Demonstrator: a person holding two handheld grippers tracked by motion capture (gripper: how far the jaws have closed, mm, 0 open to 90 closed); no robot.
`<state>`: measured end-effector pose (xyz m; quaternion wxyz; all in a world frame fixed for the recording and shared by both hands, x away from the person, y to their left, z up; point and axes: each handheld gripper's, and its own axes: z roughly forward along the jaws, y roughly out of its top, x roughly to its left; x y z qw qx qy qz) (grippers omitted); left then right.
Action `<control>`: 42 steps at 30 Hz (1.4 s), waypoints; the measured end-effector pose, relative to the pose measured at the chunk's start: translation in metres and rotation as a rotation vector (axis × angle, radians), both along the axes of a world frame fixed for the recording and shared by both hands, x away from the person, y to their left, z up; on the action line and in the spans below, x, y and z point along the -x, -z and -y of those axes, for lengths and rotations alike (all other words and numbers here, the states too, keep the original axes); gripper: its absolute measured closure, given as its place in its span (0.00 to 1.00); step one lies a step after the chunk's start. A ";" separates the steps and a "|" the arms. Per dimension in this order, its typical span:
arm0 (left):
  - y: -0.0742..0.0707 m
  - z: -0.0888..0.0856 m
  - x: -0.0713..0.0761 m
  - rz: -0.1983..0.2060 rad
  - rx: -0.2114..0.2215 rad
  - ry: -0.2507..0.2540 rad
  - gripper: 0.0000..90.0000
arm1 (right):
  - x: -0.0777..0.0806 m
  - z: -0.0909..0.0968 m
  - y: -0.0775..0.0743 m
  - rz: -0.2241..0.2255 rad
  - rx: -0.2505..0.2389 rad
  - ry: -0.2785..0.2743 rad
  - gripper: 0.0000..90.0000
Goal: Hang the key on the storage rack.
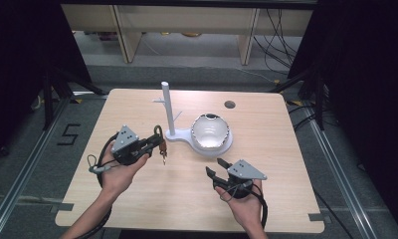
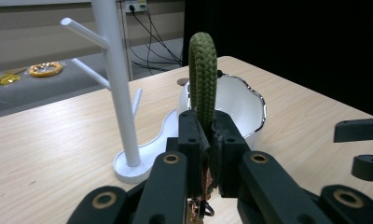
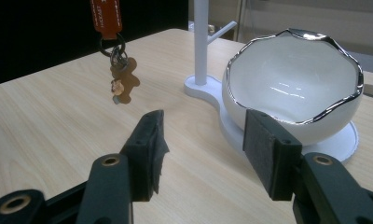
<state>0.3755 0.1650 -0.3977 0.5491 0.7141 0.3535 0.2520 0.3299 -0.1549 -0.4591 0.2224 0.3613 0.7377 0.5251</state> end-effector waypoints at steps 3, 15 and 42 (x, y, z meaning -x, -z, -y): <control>-0.001 -0.004 -0.002 0.004 -0.005 -0.009 0.93 | 0.000 0.002 0.001 0.009 0.007 -0.007 0.55; -0.003 -0.013 -0.008 -0.001 -0.002 -0.057 0.93 | 0.006 0.007 0.000 -0.016 0.006 0.020 0.55; -0.002 -0.019 -0.033 -0.011 -0.040 -0.145 0.93 | 0.010 0.019 0.006 -0.009 -0.004 0.039 0.55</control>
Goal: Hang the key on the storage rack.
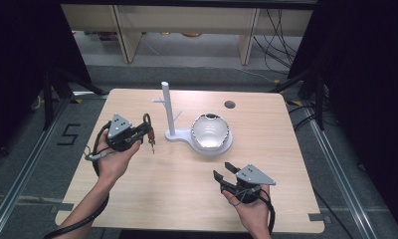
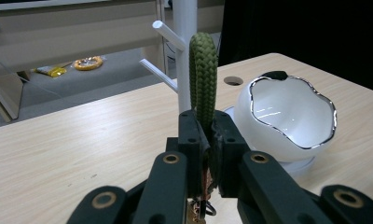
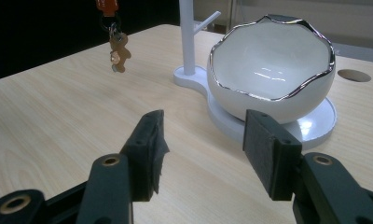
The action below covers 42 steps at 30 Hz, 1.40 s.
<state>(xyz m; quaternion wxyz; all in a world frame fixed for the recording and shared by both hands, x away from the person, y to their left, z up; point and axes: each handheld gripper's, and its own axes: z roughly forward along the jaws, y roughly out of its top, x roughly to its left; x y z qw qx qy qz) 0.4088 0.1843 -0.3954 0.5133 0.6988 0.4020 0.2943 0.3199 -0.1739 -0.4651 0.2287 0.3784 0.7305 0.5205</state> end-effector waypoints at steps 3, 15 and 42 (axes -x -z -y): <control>-0.001 -0.001 -0.003 0.000 -0.002 -0.008 0.93 | 0.001 0.000 0.000 0.002 0.002 0.007 0.55; -0.002 -0.001 -0.019 0.000 -0.032 -0.044 0.93 | 0.001 0.001 0.001 -0.005 0.005 0.002 0.54; -0.002 0.006 -0.051 -0.026 -0.060 -0.100 0.93 | 0.001 0.003 0.002 -0.015 -0.002 -0.001 0.54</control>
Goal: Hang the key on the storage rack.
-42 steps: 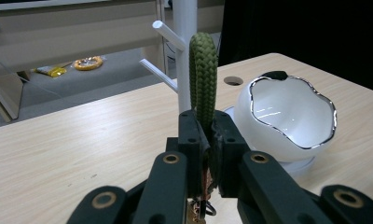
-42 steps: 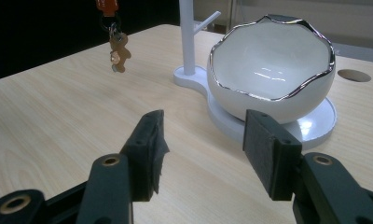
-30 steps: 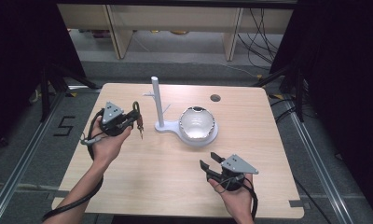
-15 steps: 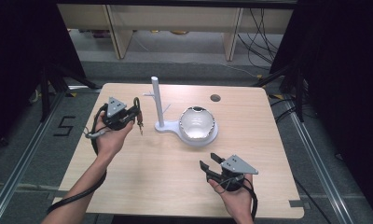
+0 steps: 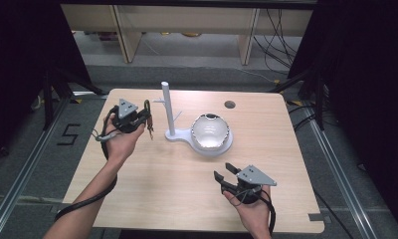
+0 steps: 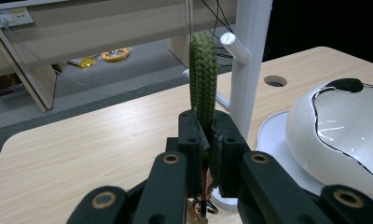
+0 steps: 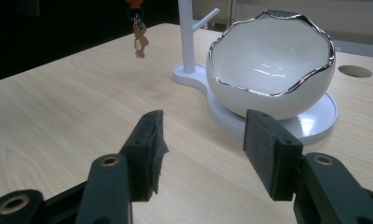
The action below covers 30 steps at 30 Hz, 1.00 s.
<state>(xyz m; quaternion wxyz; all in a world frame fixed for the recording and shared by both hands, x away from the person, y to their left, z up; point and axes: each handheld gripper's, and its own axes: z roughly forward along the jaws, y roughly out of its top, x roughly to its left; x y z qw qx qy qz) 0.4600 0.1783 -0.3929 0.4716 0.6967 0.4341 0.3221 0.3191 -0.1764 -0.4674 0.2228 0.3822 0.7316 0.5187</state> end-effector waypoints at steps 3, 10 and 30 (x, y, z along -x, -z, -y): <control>-0.001 0.001 -0.001 0.002 -0.004 0.001 0.93 | 0.000 0.001 0.000 0.009 0.005 0.003 0.54; -0.003 0.006 -0.004 0.009 -0.021 0.002 0.93 | 0.001 -0.001 0.000 -0.011 -0.009 -0.003 0.54; -0.007 0.021 -0.010 0.024 -0.068 0.009 0.92 | 0.000 0.001 0.001 0.011 0.007 -0.003 0.54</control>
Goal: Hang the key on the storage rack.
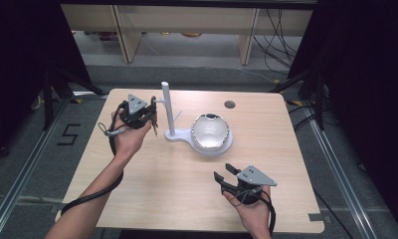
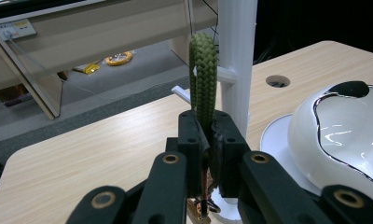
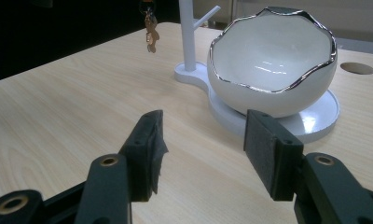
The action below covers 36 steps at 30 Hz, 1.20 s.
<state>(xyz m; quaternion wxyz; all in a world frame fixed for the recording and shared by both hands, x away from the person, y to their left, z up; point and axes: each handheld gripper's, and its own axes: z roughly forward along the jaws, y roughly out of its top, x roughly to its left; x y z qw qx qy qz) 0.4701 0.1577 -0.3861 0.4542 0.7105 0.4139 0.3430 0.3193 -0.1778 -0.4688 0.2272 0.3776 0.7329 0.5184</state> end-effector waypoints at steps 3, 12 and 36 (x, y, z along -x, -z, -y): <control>0.000 0.002 0.000 0.002 -0.007 -0.002 0.92 | 0.000 0.000 0.000 0.001 0.001 0.000 0.54; 0.003 0.009 0.000 -0.002 -0.047 -0.015 0.92 | 0.001 -0.001 0.000 -0.022 -0.012 -0.001 0.54; 0.028 -0.014 0.033 -0.040 0.113 0.047 0.57 | 0.002 0.002 0.004 -0.031 -0.035 0.025 0.53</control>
